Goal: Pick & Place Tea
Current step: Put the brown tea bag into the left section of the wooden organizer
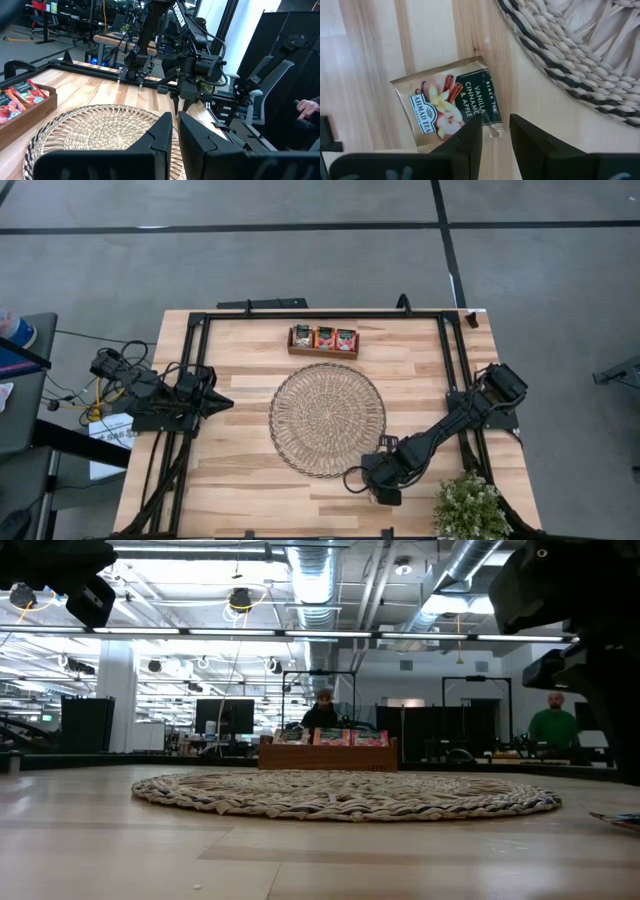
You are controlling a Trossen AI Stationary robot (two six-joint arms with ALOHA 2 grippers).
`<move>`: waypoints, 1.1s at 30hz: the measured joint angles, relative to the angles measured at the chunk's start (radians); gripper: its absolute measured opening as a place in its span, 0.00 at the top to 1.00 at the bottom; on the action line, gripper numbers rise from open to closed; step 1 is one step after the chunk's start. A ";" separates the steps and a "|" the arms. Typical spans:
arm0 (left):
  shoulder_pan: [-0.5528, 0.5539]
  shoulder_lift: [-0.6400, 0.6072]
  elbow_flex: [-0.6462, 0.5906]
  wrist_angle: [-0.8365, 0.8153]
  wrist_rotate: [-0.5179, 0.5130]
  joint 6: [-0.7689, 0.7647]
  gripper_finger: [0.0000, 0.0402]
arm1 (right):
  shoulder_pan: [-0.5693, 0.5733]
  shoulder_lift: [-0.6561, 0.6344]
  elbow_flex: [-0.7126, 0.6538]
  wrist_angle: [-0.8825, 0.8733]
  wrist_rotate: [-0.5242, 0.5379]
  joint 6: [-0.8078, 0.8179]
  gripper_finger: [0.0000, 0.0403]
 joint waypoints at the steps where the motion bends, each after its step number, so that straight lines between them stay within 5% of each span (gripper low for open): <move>1: 0.000 0.000 0.000 0.000 0.000 0.000 0.95 | 0.000 0.000 0.000 -0.001 0.001 0.000 0.77; 33: 0.000 0.000 0.000 0.000 0.000 -0.003 0.95 | -0.012 0.052 -0.069 0.006 0.001 0.059 0.77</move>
